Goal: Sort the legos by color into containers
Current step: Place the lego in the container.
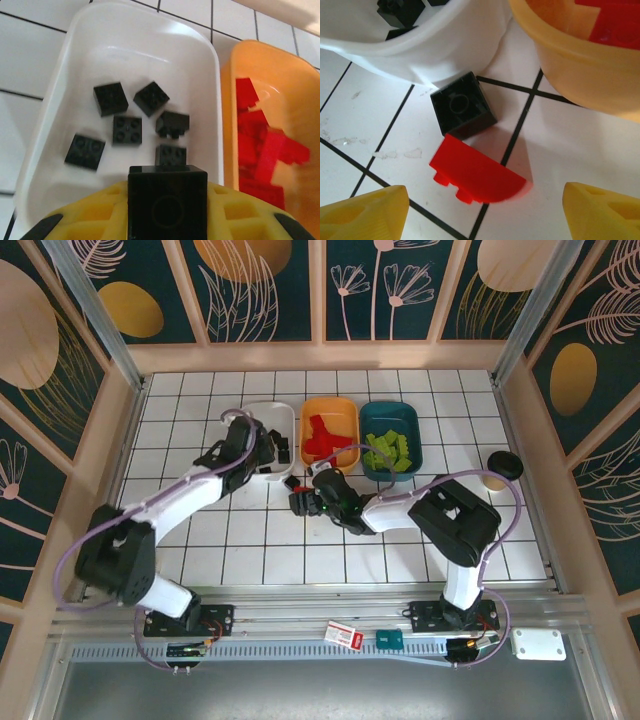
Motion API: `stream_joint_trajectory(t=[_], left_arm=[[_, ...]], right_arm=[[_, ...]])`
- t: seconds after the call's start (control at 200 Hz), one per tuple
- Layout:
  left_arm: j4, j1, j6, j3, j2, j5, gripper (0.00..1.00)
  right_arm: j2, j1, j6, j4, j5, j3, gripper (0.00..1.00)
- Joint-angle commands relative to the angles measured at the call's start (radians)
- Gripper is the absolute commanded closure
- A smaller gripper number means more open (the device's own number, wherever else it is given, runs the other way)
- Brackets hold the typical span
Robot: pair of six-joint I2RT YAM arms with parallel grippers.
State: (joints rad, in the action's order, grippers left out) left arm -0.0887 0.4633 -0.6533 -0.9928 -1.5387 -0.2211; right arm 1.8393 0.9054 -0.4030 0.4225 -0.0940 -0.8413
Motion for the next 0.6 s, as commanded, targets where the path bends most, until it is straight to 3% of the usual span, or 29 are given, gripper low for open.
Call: stream_joint_trajectory(t=[0.0,0.17,0.36,0.596], left_arm=[[0.002,-0.027,0.022,-0.089,-0.115,-0.012,0.71],[-0.006,-0.045,0.013,-0.164,-0.204,0.000,0.42],[0.005,-0.043,0.010,-0.132,-0.082,0.077,0.21],[0.003,0.013,0.008,0.078,0.146,0.123,0.14]], right_arm=[[0.040,0.010,-0.018,0.027,-0.034,-0.040,0.19],[0.084,0.007,-0.006,0.013,-0.053,-0.069,0.25],[0.077,0.006,0.013,0.046,-0.043,-0.038,0.43],[-0.078,0.015,0.015,0.095,0.002,0.099,0.66]])
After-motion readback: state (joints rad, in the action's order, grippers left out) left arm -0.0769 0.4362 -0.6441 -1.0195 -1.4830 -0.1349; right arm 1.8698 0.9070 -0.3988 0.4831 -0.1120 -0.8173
